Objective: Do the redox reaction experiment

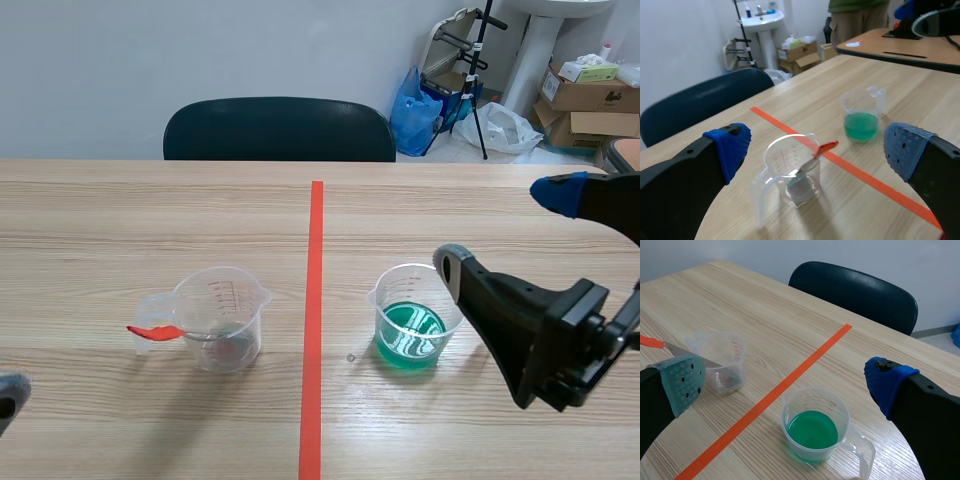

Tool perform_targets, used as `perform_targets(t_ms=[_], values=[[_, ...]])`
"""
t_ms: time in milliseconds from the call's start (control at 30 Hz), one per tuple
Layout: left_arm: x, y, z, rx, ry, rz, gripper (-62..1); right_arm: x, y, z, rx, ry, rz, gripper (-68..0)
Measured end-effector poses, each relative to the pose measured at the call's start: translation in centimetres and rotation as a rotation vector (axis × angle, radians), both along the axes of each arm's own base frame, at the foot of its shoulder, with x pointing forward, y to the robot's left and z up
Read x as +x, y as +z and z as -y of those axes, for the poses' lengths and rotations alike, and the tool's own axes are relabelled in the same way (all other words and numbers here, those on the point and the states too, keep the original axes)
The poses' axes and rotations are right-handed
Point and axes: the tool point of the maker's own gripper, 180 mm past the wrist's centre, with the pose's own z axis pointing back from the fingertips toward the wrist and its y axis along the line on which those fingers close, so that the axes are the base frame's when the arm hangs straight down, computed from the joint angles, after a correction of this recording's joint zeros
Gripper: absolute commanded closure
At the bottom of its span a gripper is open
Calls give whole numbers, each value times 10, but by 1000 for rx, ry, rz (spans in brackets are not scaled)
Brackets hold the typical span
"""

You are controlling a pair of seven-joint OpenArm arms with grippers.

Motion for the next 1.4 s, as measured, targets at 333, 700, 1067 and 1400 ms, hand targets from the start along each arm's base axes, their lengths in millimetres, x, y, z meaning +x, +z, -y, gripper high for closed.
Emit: perform_targets(t_ms=[333, 700, 1067, 1400], values=[[-6, 1, 6, -1, -15, -12, -563, 0, 0, 0, 0, 0, 2, -679], [-6, 1, 6, -2, -15, -12, -563, 0, 0, 0, 0, 0, 2, -679], [-6, 1, 6, -2, -15, -12, -563, 0, 0, 0, 0, 0, 2, -679], [-6, 1, 6, -2, -15, -12, -563, 0, 0, 0, 0, 0, 2, -679]])
